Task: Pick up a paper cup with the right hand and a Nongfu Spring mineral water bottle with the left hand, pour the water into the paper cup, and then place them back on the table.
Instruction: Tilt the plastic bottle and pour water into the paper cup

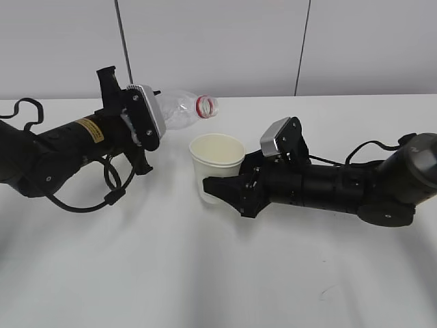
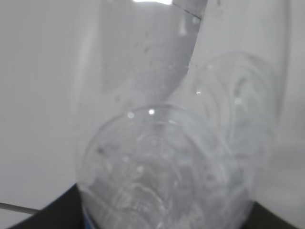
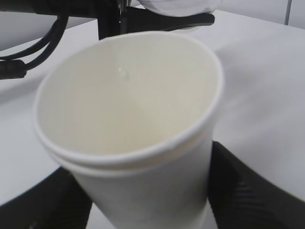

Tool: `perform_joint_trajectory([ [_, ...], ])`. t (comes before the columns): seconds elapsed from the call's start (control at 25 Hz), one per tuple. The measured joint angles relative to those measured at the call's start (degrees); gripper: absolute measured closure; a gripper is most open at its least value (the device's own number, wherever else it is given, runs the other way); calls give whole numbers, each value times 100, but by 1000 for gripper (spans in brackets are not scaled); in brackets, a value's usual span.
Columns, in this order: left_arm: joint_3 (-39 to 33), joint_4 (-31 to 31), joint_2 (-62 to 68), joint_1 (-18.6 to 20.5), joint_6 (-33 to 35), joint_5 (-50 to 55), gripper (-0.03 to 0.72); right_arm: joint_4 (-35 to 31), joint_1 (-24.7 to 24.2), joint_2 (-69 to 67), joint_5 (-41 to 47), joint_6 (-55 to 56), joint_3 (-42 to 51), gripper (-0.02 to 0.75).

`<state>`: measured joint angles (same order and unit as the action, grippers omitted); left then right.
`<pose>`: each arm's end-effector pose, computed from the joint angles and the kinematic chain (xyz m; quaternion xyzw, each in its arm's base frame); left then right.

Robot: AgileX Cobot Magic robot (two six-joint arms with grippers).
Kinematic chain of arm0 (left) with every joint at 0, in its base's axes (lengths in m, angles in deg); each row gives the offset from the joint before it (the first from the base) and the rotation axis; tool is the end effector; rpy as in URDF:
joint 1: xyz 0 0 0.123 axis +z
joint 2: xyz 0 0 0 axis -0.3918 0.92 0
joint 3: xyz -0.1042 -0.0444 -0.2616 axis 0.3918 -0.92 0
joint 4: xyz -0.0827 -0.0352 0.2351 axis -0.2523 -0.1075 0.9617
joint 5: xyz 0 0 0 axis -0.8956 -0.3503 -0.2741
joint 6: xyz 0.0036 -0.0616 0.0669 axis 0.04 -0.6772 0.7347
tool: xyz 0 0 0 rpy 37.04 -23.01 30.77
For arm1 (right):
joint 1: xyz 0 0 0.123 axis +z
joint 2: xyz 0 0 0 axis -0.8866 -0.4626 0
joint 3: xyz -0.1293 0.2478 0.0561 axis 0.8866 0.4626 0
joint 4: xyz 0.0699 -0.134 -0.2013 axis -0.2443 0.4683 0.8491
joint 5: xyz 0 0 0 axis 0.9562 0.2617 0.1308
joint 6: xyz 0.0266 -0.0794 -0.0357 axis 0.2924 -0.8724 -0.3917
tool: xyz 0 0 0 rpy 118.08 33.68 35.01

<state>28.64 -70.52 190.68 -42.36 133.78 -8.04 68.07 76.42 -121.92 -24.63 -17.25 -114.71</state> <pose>0.3756 -0.1533 0.1480 0.5748 0.5024 0.1809 0.6201 0.3548 0.1539 0.0904 -0.3497 0.7041 0.3426 0.5144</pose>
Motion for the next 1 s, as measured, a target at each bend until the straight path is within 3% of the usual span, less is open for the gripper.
perform_joint_trajectory([
  [0.6,0,-204,0,0,1131,-169,356,-230,0,0,166,-60,0,237],
  [1.0,0,-217,0,0,1536,-363,357,-416,0,0,247,-238,0,238],
])
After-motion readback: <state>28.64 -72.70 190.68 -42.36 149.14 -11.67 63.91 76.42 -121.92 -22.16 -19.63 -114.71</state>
